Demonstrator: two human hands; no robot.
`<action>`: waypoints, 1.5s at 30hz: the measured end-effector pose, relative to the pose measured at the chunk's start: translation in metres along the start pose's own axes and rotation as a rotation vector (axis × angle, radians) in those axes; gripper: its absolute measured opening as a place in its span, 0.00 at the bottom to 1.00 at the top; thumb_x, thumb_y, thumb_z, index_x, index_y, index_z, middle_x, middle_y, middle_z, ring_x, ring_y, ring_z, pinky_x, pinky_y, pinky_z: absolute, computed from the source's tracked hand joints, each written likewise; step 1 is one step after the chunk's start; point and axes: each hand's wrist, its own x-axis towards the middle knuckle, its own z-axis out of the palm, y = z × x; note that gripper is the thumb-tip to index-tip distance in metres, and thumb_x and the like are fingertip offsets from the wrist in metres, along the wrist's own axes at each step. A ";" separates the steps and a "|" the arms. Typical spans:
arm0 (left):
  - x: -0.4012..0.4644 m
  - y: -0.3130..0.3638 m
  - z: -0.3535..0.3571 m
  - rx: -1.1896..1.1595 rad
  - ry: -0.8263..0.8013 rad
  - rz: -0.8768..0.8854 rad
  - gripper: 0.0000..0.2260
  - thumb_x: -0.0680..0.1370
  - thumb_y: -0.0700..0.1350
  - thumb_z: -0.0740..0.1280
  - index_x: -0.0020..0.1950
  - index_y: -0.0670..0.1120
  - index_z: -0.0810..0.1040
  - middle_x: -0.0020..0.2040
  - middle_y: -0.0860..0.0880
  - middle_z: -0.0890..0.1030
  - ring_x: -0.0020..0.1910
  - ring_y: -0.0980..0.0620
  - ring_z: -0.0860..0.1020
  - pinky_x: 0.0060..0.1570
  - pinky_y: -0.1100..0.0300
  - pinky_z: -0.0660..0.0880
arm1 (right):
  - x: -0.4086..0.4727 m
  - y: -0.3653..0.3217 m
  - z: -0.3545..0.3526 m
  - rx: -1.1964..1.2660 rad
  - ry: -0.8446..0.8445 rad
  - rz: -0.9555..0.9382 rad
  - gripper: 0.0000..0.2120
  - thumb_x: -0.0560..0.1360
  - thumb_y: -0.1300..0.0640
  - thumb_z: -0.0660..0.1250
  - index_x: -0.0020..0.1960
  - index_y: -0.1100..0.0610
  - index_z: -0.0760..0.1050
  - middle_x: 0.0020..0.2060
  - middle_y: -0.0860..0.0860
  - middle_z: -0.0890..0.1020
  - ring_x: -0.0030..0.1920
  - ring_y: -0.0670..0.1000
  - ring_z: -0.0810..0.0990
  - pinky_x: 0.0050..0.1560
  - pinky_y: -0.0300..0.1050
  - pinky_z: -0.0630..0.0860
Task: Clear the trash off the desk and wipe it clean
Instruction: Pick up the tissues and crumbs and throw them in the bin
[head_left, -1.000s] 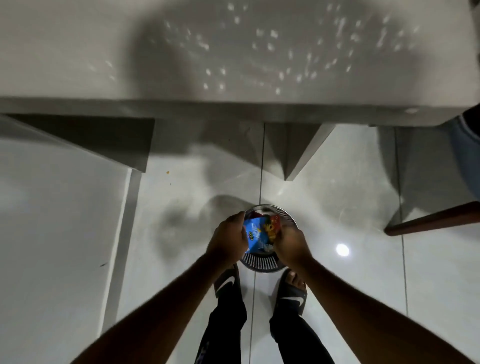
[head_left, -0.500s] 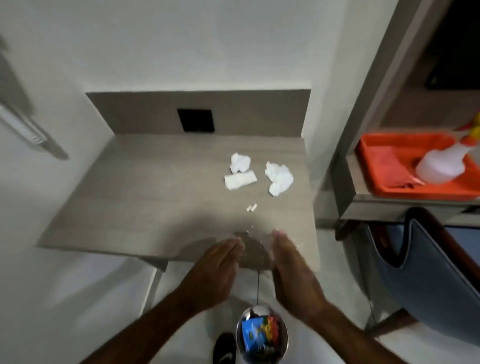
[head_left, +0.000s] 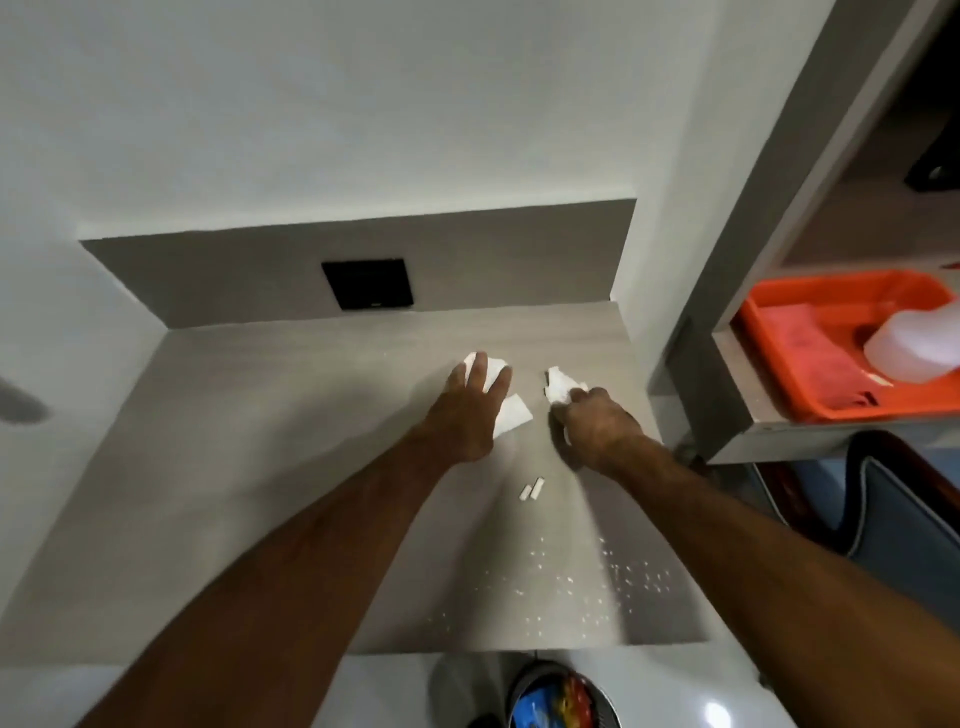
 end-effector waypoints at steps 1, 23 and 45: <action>0.008 -0.002 0.005 0.018 -0.043 0.027 0.34 0.76 0.41 0.65 0.80 0.48 0.54 0.79 0.36 0.52 0.74 0.31 0.58 0.73 0.44 0.62 | 0.002 -0.002 0.005 0.017 0.050 0.010 0.15 0.78 0.57 0.58 0.59 0.60 0.78 0.57 0.61 0.79 0.56 0.62 0.76 0.55 0.50 0.79; -0.290 0.178 0.163 -0.746 0.344 -0.238 0.05 0.73 0.40 0.74 0.48 0.43 0.86 0.43 0.49 0.87 0.39 0.55 0.84 0.45 0.73 0.74 | -0.298 -0.047 0.229 0.927 0.559 0.325 0.02 0.69 0.54 0.70 0.42 0.50 0.80 0.34 0.44 0.82 0.33 0.48 0.81 0.34 0.43 0.79; -0.243 0.198 0.431 -0.727 -0.370 -0.471 0.22 0.78 0.36 0.63 0.73 0.44 0.73 0.72 0.43 0.76 0.70 0.47 0.74 0.68 0.65 0.66 | -0.239 -0.016 0.518 0.917 -0.193 0.505 0.17 0.74 0.60 0.61 0.60 0.54 0.81 0.51 0.57 0.86 0.51 0.58 0.84 0.44 0.31 0.70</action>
